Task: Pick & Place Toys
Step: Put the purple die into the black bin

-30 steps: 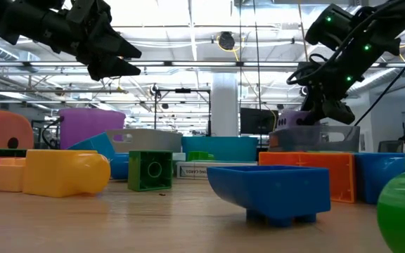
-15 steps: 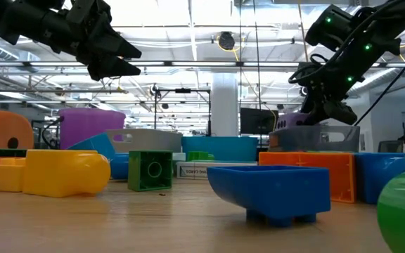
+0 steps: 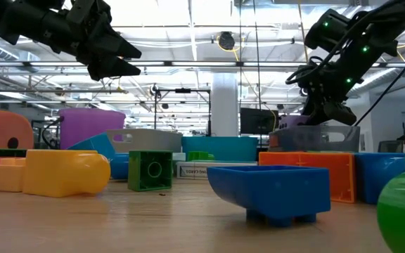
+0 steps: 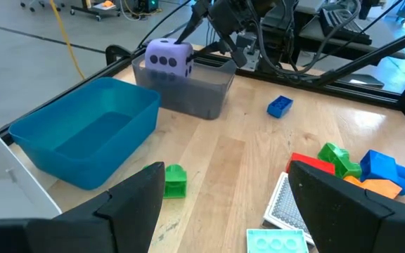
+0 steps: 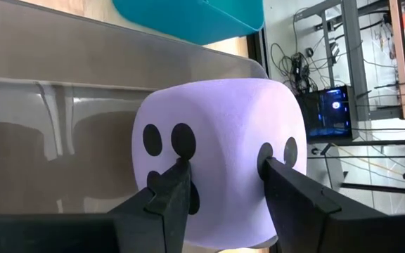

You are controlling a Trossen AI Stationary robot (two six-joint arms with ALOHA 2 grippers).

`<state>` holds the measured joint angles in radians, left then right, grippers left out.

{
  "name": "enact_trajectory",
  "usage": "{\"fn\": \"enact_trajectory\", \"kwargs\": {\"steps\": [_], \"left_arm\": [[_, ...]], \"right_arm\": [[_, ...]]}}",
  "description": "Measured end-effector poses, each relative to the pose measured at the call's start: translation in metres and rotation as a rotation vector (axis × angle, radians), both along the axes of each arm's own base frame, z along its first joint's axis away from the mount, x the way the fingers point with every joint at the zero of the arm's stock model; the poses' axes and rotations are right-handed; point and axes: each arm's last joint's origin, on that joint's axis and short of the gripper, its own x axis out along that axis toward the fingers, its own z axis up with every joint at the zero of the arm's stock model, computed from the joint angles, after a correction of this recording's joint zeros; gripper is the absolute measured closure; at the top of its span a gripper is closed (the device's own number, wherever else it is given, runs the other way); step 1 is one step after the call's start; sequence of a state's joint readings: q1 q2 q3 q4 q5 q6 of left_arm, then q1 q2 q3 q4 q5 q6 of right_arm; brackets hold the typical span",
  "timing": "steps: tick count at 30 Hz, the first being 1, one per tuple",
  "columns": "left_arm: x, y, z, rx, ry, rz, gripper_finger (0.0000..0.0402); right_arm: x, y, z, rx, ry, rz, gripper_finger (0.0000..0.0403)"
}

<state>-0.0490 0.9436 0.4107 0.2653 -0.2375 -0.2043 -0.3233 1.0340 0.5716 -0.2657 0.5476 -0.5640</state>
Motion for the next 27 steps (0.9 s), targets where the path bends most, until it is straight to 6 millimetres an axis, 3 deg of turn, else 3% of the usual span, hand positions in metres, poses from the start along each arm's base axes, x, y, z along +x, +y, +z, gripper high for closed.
{"fn": "enact_trajectory", "kwargs": {"steps": [17,27], "left_arm": [[0.0,0.0,0.0,0.0,0.0,0.0,0.0096],[0.0,0.0,0.0001,-0.001,0.0,0.0,0.0096]], "right_arm": [[-0.0002,-0.0005,0.0,0.0,0.001,-0.002,0.021],[0.0003,-0.0006,0.0005,-0.011,0.007,0.01,0.0213]]}}
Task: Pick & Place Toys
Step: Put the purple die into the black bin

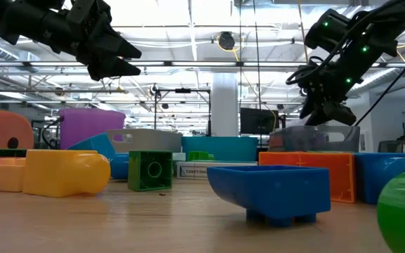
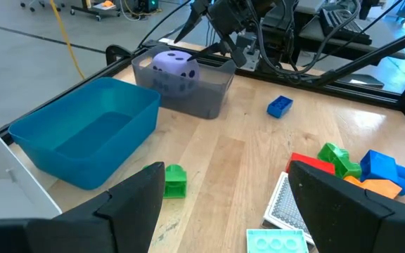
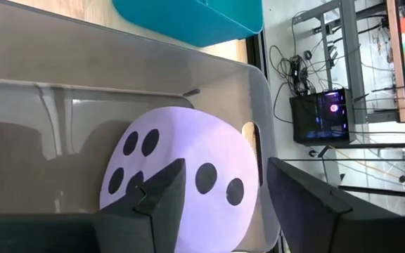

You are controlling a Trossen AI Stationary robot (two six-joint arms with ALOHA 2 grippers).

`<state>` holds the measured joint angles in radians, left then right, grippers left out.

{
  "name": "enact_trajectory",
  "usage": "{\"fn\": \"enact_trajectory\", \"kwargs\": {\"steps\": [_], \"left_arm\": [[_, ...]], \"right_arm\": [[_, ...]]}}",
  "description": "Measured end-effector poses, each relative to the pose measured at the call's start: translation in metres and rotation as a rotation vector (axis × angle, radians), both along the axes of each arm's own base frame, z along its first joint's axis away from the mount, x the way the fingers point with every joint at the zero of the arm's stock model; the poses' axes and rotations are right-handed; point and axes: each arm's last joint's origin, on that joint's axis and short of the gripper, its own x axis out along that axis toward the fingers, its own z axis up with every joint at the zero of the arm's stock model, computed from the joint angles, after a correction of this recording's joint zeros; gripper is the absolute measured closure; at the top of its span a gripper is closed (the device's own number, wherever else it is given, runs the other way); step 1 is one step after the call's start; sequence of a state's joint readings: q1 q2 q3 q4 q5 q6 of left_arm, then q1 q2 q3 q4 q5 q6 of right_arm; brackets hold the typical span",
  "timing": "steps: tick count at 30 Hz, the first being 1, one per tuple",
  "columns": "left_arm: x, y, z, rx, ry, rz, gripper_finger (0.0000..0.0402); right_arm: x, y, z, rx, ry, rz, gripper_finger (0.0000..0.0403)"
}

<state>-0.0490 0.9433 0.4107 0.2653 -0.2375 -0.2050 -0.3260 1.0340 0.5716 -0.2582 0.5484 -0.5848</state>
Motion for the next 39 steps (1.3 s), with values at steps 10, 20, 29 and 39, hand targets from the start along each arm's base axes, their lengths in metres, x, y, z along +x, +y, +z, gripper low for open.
{"fn": "enact_trajectory", "kwargs": {"steps": [10,20,29,39], "left_arm": [[0.0,0.0,0.0,0.0,0.0,0.0,0.0096],[0.0,0.0,0.0,0.022,0.004,-0.005,0.0096],[0.0,0.001,0.0,0.018,0.004,-0.001,0.0096],[0.0,0.001,0.0,0.022,0.007,-0.003,0.0096]], "right_arm": [[0.01,0.014,0.013,0.003,-0.024,0.081,0.0221],[0.002,0.018,0.009,0.307,-0.003,0.091,0.0314],[-0.006,0.001,0.008,0.37,-0.019,0.021,0.0398],[-0.013,-0.011,0.007,0.495,-0.069,-0.005,0.0402]]}}
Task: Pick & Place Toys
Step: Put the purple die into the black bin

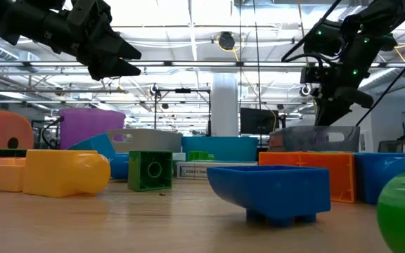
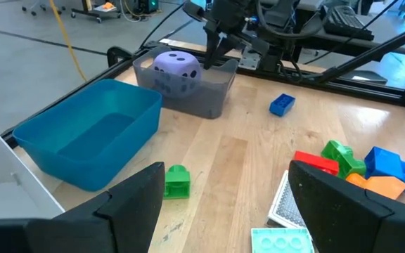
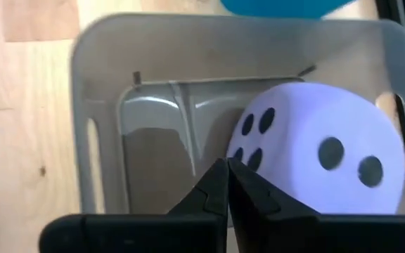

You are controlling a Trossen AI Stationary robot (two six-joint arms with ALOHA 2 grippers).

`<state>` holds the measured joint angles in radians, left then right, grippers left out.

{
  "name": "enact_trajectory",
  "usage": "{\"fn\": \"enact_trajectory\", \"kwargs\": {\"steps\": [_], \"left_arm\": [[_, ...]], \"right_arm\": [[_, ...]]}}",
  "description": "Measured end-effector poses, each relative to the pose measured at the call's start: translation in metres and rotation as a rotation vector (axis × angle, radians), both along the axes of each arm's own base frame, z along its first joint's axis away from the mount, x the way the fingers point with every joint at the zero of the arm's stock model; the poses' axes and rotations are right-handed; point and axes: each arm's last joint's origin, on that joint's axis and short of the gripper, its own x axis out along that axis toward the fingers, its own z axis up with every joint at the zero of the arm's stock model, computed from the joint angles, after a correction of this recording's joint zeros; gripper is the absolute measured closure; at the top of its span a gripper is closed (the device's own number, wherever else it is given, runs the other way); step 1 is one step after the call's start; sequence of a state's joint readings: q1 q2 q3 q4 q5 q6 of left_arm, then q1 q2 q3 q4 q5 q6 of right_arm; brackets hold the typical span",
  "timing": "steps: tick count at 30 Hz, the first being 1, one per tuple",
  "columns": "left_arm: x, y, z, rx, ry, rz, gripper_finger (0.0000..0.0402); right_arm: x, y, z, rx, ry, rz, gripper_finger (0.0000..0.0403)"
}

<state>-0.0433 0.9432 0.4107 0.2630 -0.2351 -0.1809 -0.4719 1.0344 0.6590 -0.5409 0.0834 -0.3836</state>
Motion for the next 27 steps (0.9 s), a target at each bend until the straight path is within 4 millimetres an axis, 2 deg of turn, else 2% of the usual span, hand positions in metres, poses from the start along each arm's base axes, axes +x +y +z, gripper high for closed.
{"fn": "enact_trajectory", "kwargs": {"steps": [9,14,27], "left_arm": [[0.0,0.0,0.0,0.002,0.002,-0.002,0.0096],[0.0,0.0,-0.001,0.0,0.007,-0.002,0.0096],[0.0,0.0,-0.001,-0.002,0.008,-0.001,0.0096]], "right_arm": [[-0.002,-0.016,-0.011,-0.016,0.083,-0.09,0.0401],[0.001,-0.023,-0.012,-0.14,0.122,-0.153,0.0402],[0.002,-0.025,-0.009,-0.193,0.119,-0.155,0.0402]]}}
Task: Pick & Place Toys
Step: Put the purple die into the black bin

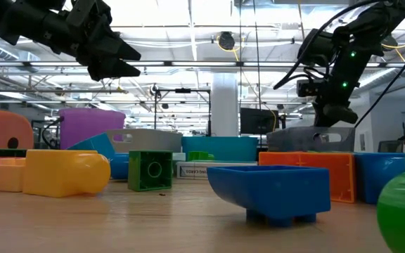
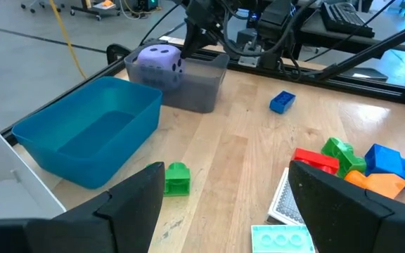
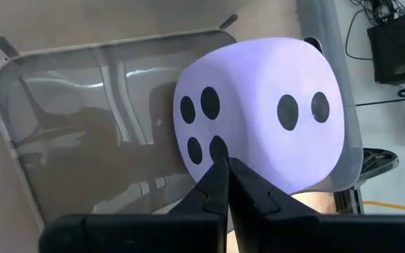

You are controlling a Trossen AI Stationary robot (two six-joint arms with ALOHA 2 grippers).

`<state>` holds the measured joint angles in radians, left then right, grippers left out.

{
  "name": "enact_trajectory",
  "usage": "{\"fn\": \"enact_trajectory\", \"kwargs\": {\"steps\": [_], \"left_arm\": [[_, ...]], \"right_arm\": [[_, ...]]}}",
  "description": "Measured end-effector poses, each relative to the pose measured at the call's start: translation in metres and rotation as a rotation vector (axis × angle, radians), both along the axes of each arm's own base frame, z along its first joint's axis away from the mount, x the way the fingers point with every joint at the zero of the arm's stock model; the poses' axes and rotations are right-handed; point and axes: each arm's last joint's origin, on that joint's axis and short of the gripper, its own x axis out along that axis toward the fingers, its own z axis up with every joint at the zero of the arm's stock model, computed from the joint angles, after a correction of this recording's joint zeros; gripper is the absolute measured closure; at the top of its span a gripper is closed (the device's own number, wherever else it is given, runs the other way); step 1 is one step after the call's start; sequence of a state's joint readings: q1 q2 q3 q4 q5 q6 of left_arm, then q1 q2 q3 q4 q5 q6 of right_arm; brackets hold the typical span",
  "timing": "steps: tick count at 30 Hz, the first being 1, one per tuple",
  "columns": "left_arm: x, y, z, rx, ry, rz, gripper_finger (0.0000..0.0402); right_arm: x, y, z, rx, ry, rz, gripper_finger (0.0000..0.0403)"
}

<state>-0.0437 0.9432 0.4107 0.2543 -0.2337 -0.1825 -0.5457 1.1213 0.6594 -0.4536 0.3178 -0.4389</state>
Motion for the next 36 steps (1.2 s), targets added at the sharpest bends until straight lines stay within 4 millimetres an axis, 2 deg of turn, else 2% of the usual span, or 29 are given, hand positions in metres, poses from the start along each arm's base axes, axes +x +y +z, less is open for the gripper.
{"fn": "enact_trajectory", "kwargs": {"steps": [9,26,31,36], "left_arm": [[0.0,0.0,-0.0002,0.0,0.001,0.0,0.0096],[0.0,0.0,-0.0001,-0.002,0.001,0.001,0.0096],[0.0,0.0,-0.0001,-0.002,0.001,0.001,0.0096],[0.0,0.0,-0.0002,-0.003,0.001,0.001,0.0096]], "right_arm": [[-0.0007,0.0005,-0.0006,0.008,0.007,0.002,0.038],[-0.002,0.0009,-0.0015,0.025,0.007,-0.021,0.023],[-0.0022,0.0011,-0.0017,0.031,0.004,-0.026,0.0203],[-0.0023,0.0011,-0.0017,0.031,0.004,-0.026,0.0195]]}}
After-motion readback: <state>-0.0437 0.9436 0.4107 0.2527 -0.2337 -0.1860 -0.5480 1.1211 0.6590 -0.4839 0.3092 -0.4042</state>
